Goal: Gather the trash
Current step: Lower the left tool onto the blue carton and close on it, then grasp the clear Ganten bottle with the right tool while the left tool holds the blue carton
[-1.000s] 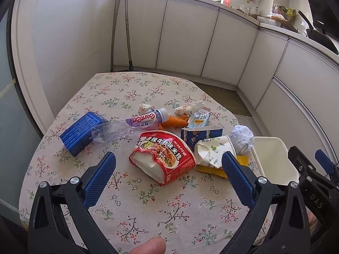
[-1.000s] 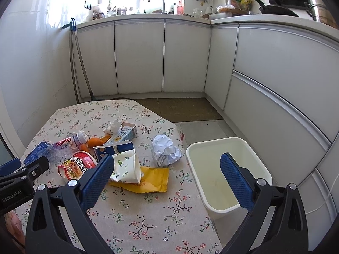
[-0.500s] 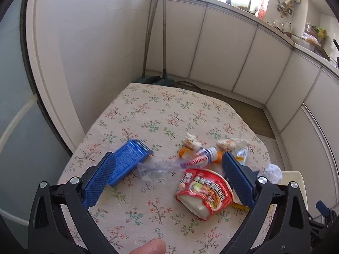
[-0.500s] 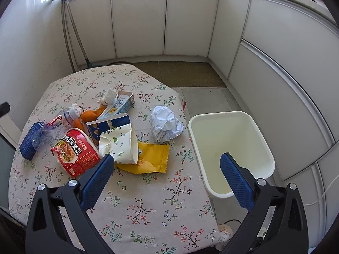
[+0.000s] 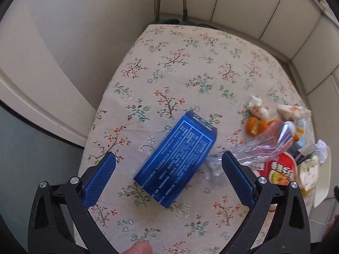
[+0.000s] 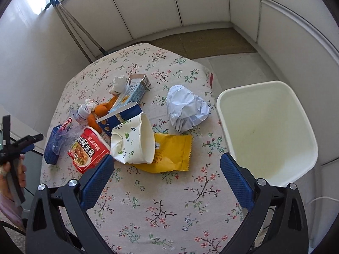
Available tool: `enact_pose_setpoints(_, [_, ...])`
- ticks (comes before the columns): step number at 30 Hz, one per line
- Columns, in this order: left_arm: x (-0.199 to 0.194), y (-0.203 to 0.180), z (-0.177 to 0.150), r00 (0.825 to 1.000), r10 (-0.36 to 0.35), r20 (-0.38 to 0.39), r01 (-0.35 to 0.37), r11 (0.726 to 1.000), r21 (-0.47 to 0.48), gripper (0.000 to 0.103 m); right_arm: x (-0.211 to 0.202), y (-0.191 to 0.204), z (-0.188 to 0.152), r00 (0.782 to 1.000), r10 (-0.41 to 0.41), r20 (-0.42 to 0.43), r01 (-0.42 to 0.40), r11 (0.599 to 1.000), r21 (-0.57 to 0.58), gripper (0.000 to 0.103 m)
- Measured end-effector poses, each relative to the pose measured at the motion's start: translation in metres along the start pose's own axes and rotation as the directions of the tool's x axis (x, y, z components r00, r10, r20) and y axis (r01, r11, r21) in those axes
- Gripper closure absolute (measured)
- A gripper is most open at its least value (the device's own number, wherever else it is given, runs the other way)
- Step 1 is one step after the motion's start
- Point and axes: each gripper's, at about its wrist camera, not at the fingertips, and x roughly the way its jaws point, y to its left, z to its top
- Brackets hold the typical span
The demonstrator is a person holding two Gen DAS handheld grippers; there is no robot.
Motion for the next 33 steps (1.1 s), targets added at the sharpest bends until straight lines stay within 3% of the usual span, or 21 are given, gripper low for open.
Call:
enact_pose_setpoints(5, [0.035, 0.007, 0.005, 0.993, 0.086, -0.076, -0.085, 0.996, 0.014, 0.006, 0.010, 0.001, -0.001, 0.999, 0.040, -0.035, -0.040, 0.999, 0.009, 0.005])
enact_pose_setpoints(9, [0.041, 0.009, 0.007, 0.995, 0.050, -0.081, -0.051, 0.999, -0.004, 0.006, 0.018, 0.000, -0.003, 0.995, 0.077, -0.069, -0.076, 0.997, 0.024, 0.005])
enact_pose_setpoints(14, [0.048, -0.007, 0.003, 0.992, 0.018, -0.123, -0.010, 0.998, 0.062, 0.006, 0.021, 0.005, -0.004, 0.993, 0.088, -0.083, -0.087, 0.996, 0.012, 0.005])
enact_pose_setpoints(18, [0.060, -0.017, -0.003, 0.983, 0.112, -0.143, -0.092, 0.986, 0.136, 0.009, 0.021, 0.006, -0.005, 0.992, 0.091, -0.083, -0.090, 0.996, 0.012, 0.006])
enact_pose_setpoints(24, [0.056, -0.015, -0.007, 0.985, 0.084, -0.153, -0.064, 0.990, 0.129, 0.025, 0.020, 0.014, -0.005, 0.990, 0.118, -0.080, -0.118, 0.993, 0.002, 0.006])
enact_pose_setpoints(28, [0.045, -0.016, -0.015, 0.985, 0.045, -0.168, -0.026, 0.993, 0.114, 0.065, 0.023, 0.030, -0.006, 0.985, 0.147, -0.094, -0.151, 0.988, -0.029, 0.005])
enact_pose_setpoints(31, [0.008, -0.021, -0.028, 0.993, 0.053, -0.103, -0.044, 0.995, 0.088, 0.065, 0.027, 0.049, -0.004, 0.978, 0.178, -0.106, -0.185, 0.981, -0.054, 0.006])
enact_pose_setpoints(33, [-0.016, -0.016, -0.027, 0.999, 0.008, -0.041, -0.006, 0.999, 0.039, 0.065, 0.031, 0.069, -0.001, 0.974, 0.191, -0.122, -0.201, 0.976, -0.082, 0.007])
